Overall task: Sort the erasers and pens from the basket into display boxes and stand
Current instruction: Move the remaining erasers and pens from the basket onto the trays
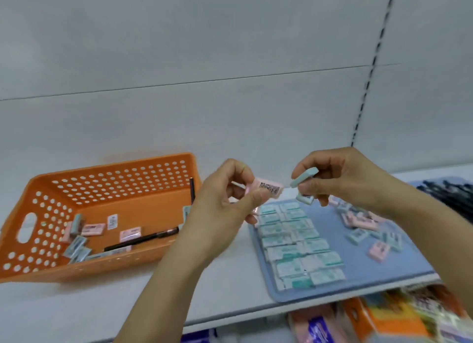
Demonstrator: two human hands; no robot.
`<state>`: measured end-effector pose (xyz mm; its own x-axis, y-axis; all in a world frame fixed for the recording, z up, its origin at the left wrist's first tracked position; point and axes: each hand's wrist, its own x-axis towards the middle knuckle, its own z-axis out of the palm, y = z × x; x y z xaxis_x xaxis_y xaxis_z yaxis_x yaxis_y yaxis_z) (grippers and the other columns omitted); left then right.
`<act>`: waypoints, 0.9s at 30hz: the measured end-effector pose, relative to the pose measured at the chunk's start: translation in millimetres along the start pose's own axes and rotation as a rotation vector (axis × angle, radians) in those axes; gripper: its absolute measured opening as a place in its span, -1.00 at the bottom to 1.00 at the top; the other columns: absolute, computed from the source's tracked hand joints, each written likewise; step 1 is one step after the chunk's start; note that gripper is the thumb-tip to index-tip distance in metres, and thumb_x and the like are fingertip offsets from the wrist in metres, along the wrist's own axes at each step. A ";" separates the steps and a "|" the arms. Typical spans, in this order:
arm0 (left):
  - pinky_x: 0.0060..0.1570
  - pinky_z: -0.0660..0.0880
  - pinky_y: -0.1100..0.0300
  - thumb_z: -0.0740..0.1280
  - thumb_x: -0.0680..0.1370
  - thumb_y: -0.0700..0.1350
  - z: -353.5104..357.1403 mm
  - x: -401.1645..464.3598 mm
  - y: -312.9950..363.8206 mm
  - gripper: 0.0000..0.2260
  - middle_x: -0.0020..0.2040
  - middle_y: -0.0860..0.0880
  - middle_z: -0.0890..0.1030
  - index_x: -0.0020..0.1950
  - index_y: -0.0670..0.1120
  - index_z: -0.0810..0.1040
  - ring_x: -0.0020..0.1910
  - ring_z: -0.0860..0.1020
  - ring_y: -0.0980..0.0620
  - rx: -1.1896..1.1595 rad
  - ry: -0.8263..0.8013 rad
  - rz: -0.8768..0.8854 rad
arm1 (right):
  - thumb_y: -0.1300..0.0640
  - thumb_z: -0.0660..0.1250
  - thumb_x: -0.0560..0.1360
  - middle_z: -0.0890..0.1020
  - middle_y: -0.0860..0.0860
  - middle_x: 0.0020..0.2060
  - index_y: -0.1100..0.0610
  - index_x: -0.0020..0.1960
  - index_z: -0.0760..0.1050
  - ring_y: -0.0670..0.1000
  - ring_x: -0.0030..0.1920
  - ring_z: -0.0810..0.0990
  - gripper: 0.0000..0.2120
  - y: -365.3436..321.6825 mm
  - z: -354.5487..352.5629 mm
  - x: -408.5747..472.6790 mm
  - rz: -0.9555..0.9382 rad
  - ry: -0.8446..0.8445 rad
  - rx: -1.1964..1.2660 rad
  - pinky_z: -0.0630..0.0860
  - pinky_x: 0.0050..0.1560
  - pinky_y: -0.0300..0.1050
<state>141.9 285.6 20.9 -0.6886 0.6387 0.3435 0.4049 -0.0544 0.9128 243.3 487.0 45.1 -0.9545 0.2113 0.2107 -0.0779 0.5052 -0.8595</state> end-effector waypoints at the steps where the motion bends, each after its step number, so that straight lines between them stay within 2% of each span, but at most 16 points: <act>1: -0.34 0.56 0.18 0.44 0.49 -0.23 20.1 0.6 -0.4 -0.83 -0.14 -0.11 0.61 -0.13 -0.10 0.45 -0.28 0.52 0.07 -0.011 -0.041 -0.014 | 0.36 0.45 0.41 0.65 0.12 -0.36 0.13 -0.14 0.64 -0.02 -0.45 0.50 -0.85 12.8 -17.4 -9.9 0.049 0.018 -0.036 0.50 -0.36 -0.17; 4: -0.32 0.58 0.16 0.43 0.50 -0.23 75.2 6.8 -7.8 -0.84 -0.13 -0.17 0.61 -0.14 -0.11 0.44 -0.36 0.52 0.08 -0.027 -0.139 -0.059 | 0.29 0.47 0.42 0.64 0.20 -0.33 0.06 -0.17 0.65 -0.02 -0.44 0.50 -0.86 50.1 -60.9 -35.9 0.195 0.004 -0.184 0.46 -0.38 -0.16; 6: -0.32 0.56 0.20 0.42 0.51 -0.22 104.4 15.8 -16.3 -0.84 -0.12 -0.19 0.60 -0.13 -0.12 0.44 -0.40 0.51 0.09 0.007 -0.204 -0.109 | 0.23 0.47 0.44 0.61 0.15 -0.36 0.01 -0.14 0.64 -0.10 -0.47 0.45 -0.88 70.5 -80.3 -49.9 0.310 -0.043 -0.323 0.39 -0.42 -0.24; 9: -0.28 0.56 0.15 0.43 0.52 -0.16 139.1 29.9 -27.7 -0.84 -0.10 -0.11 0.58 -0.13 -0.06 0.44 -0.41 0.55 0.06 0.139 -0.328 -0.170 | 0.14 0.47 0.45 0.57 0.01 -0.34 -0.05 -0.08 0.60 -0.15 -0.47 0.43 -0.88 90.6 -93.0 -64.6 0.455 -0.171 -0.495 0.37 -0.42 -0.26; 11: -0.26 0.54 0.11 0.42 0.51 -0.16 157.9 38.5 -32.0 -0.82 -0.09 -0.06 0.56 -0.15 0.00 0.43 -0.42 0.56 0.05 0.248 -0.399 -0.196 | 0.13 0.47 0.45 0.56 -0.05 -0.34 -0.06 -0.05 0.59 -0.18 -0.48 0.42 -0.86 101.0 -93.0 -68.3 0.473 -0.243 -0.565 0.35 -0.44 -0.29; 13: -0.27 0.52 0.15 0.40 0.52 -0.18 172.0 45.8 -34.7 -0.82 -0.09 -0.04 0.55 -0.14 0.00 0.42 -0.41 0.56 0.04 0.349 -0.456 -0.233 | 0.13 0.48 0.43 0.56 -0.08 -0.31 -0.04 0.00 0.59 -0.18 -0.46 0.44 -0.83 110.3 -90.4 -69.5 0.456 -0.267 -0.592 0.34 -0.44 -0.33; 17: -0.27 0.56 0.17 0.39 0.54 -0.21 184.5 50.8 -44.3 -0.88 -0.05 -0.07 0.55 -0.03 -0.06 0.46 -0.37 0.58 0.02 0.397 -0.518 -0.330 | 0.16 0.48 0.42 0.54 -0.04 -0.14 -0.02 0.03 0.52 -0.12 -0.30 0.51 -0.76 125.6 -89.6 -76.2 0.416 -0.125 -0.545 0.43 -0.35 -0.30; 19: -0.26 0.61 0.16 0.39 0.53 -0.23 185.7 47.4 -47.6 -0.88 -0.03 -0.08 0.56 0.00 -0.07 0.49 -0.34 0.60 0.00 0.361 -0.472 -0.362 | 0.23 0.44 0.45 0.56 0.01 -0.13 0.02 -0.01 0.52 -0.08 -0.34 0.56 -0.81 130.4 -91.7 -84.6 0.410 -0.040 -0.428 0.52 -0.31 -0.25; 22: -0.14 0.65 0.01 0.33 0.54 -0.29 187.1 37.4 -48.2 -0.83 0.03 -0.09 0.56 0.05 -0.06 0.52 -0.27 0.60 -0.02 0.278 -0.355 -0.376 | 0.30 0.38 0.50 0.61 0.04 -0.21 0.04 -0.05 0.53 -0.09 -0.36 0.61 -0.83 134.8 -93.9 -97.1 0.402 0.007 -0.331 0.52 -0.29 -0.27; 25: -0.14 0.65 0.11 0.36 0.51 -0.32 190.3 25.4 -47.3 -0.73 0.08 -0.04 0.55 0.13 -0.03 0.51 -0.22 0.62 0.00 0.211 -0.399 -0.388 | 0.27 0.39 0.49 0.61 -0.06 -0.17 -0.04 -0.08 0.54 -0.13 -0.23 0.58 -0.80 141.6 -92.3 -101.7 0.358 0.040 -0.396 0.48 -0.22 -0.36; 27: -0.14 0.61 0.18 0.45 0.46 -0.27 192.4 22.0 -48.6 -0.68 0.06 0.02 0.56 0.12 0.00 0.49 -0.16 0.64 0.00 0.304 -0.412 -0.367 | 0.21 0.40 0.49 0.58 -0.13 -0.12 -0.09 -0.08 0.53 -0.16 -0.16 0.54 -0.81 144.7 -90.4 -103.3 0.323 0.058 -0.466 0.44 -0.20 -0.40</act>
<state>222.8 449.9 -58.5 -0.5516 0.8207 -0.1487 0.3811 0.4066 0.8303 356.7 613.9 -58.8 -0.8904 0.4552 0.0074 0.3632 0.7200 -0.5913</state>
